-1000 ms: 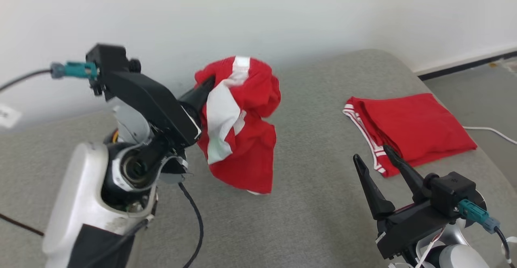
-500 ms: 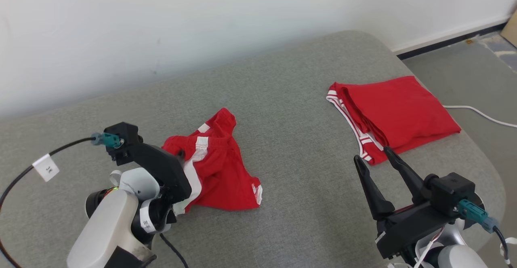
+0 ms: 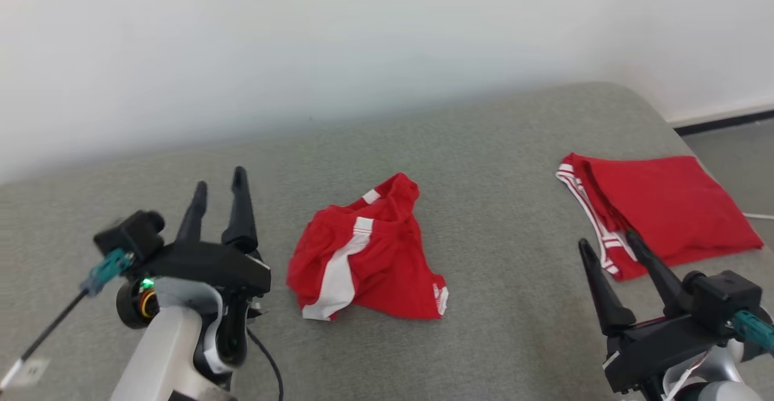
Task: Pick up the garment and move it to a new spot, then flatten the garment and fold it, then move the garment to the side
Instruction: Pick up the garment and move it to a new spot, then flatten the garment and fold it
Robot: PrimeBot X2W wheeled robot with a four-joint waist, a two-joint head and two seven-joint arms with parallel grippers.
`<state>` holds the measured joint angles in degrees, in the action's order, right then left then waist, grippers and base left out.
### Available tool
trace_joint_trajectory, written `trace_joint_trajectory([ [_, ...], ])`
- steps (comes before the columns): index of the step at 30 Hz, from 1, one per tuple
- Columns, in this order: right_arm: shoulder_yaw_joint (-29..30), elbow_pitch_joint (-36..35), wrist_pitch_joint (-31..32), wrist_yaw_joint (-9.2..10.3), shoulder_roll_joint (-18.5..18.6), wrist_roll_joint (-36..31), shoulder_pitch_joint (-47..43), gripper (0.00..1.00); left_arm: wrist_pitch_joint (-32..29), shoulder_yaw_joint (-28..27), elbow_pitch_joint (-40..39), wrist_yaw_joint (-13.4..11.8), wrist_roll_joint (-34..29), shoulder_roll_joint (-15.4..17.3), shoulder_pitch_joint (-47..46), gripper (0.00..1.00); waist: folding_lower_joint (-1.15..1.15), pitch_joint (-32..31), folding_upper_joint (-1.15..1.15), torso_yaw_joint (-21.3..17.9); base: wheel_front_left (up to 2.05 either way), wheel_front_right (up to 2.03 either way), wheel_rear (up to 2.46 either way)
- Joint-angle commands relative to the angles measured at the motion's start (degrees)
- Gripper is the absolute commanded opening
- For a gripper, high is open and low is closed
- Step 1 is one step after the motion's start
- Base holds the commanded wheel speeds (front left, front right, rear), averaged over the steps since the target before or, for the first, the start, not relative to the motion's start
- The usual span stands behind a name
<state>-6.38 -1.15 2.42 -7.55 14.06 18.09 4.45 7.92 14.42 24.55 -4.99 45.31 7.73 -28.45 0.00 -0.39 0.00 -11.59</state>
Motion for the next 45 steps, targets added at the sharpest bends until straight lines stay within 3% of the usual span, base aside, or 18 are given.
trace_joint_trajectory([
  [1, 0.59, -0.28, 0.05, 0.11, 0.42, -0.08, -0.86, 1.00, 2.67, -0.49, -0.88, 0.55, -0.89, 0.46, 1.72, 1.00, 0.00, -1.97, 0.00, 3.39, 0.00, 0.00, 0.00],
  [8, 3.15, -0.71, 0.04, 0.11, 0.75, -0.49, -2.97, 1.00, 7.25, -4.54, -9.38, 4.18, -7.51, 2.75, 9.73, 1.00, 0.00, -3.10, 0.00, 6.97, 0.00, 0.00, 0.00],
  [15, 3.73, -0.16, -0.48, 0.11, 0.53, -0.02, -4.44, 1.00, 7.23, -12.60, -22.85, 8.51, -18.09, 0.20, 21.75, 1.00, 0.00, -3.18, 0.00, 8.67, 0.00, 0.00, 0.00],
  [18, 3.43, 0.34, -0.98, 0.11, 0.53, 0.22, -4.61, 1.00, 7.24, -14.08, -25.36, 9.20, -21.80, -0.76, 27.23, 1.00, 0.00, -3.20, 0.00, 8.86, 0.00, 0.00, 0.00],
  [26, 3.22, 1.58, -1.34, 0.11, 0.75, 0.61, -5.62, 1.00, 7.25, -16.15, -25.67, 8.45, -27.06, -0.85, 36.35, 1.00, 0.00, -3.30, 0.00, 8.74, 0.00, 0.00, 0.00],
  [45, 4.26, 2.48, -0.48, 0.11, -0.27, 0.46, -8.45, 1.00, 3.47, -16.39, -25.69, 5.11, -26.56, -0.93, 42.49, 1.00, 0.00, -3.94, 0.00, 8.65, 0.00, 0.00, 0.00],
])
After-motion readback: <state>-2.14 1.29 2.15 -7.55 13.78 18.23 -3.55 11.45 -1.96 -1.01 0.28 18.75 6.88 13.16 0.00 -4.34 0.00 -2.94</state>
